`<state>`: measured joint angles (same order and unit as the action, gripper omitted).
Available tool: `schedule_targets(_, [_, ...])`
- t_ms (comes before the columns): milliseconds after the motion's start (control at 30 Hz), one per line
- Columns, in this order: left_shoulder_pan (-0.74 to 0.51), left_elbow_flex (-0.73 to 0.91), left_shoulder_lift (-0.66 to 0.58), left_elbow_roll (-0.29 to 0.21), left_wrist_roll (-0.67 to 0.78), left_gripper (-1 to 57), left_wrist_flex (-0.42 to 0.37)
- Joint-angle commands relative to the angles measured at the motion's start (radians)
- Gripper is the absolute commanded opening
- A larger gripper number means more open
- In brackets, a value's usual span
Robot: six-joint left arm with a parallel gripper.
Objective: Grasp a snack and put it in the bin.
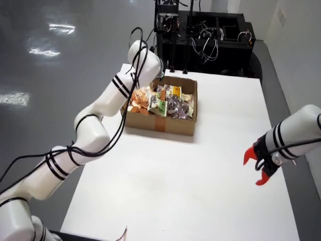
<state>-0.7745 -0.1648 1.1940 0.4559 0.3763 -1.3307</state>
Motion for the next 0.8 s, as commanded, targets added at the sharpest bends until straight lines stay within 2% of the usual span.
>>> schedule_targets(33, [-0.029,0.208,-0.142,-0.004,0.024,-0.4,0.000])
schedule_targets(200, [-0.079,0.400,-0.268,-0.016,0.034,-0.6,0.002])
schedule_targets(433, [-0.171,0.585,-0.374,-0.068,0.020,-0.5,0.008])
schedule_targets(800, [-0.293,0.755,-0.467,-0.232,-0.107,-0.3,0.019])
